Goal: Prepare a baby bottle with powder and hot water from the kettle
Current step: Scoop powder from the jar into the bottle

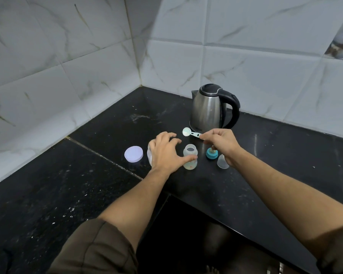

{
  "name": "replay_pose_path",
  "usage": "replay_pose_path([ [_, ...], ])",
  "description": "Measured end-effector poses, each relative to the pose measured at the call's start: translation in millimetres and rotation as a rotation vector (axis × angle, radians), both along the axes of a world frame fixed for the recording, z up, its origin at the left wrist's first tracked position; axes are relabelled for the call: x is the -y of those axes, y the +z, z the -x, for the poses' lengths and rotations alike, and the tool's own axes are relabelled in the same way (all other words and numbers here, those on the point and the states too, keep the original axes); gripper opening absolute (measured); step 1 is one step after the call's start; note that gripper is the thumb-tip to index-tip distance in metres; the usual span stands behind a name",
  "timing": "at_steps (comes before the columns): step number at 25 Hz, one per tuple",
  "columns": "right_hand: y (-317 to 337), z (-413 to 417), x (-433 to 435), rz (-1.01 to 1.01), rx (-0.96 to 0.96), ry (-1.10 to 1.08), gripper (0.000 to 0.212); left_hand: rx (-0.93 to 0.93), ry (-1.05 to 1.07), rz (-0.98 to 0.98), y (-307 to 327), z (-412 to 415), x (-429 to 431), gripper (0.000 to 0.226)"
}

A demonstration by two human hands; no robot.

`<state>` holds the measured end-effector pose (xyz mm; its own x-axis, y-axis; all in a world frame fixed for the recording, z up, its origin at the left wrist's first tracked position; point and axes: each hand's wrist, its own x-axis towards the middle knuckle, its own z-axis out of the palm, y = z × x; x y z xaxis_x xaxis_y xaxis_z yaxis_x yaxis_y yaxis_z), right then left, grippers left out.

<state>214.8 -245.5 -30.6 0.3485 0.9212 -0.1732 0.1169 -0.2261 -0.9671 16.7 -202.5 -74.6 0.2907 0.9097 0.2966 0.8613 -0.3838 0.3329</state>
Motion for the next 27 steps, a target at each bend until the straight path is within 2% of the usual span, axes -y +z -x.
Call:
replay_pose_path([
  [3,-7.9,-0.3,14.1,-0.03,0.047,-0.03,0.01,-0.052,0.02,0.108,-7.5,-12.6,-0.3,0.071],
  [10,-23.0,1.4,28.4,-0.024,0.302,-0.05,0.012,-0.093,0.037,0.188,-14.0,-20.0,-2.6,0.062],
  [17,-34.4,1.0,33.8,-0.188,0.765,0.062,0.014,-0.074,0.026,0.201,-13.0,-24.1,-2.6,0.056],
  [22,-46.4,-2.3,35.9,-0.453,1.263,0.165,0.008,-0.086,0.022,0.222,-12.4,-23.0,-4.1,0.057],
  [24,-48.9,-1.1,33.7,-0.499,1.358,0.172,0.009,-0.094,0.023,0.218,-11.7,-22.5,-4.3,0.058],
  [27,-49.7,-0.1,33.6,-0.537,1.389,0.16,0.009,-0.087,0.02,0.226,-9.5,-23.3,-4.1,0.057],
])
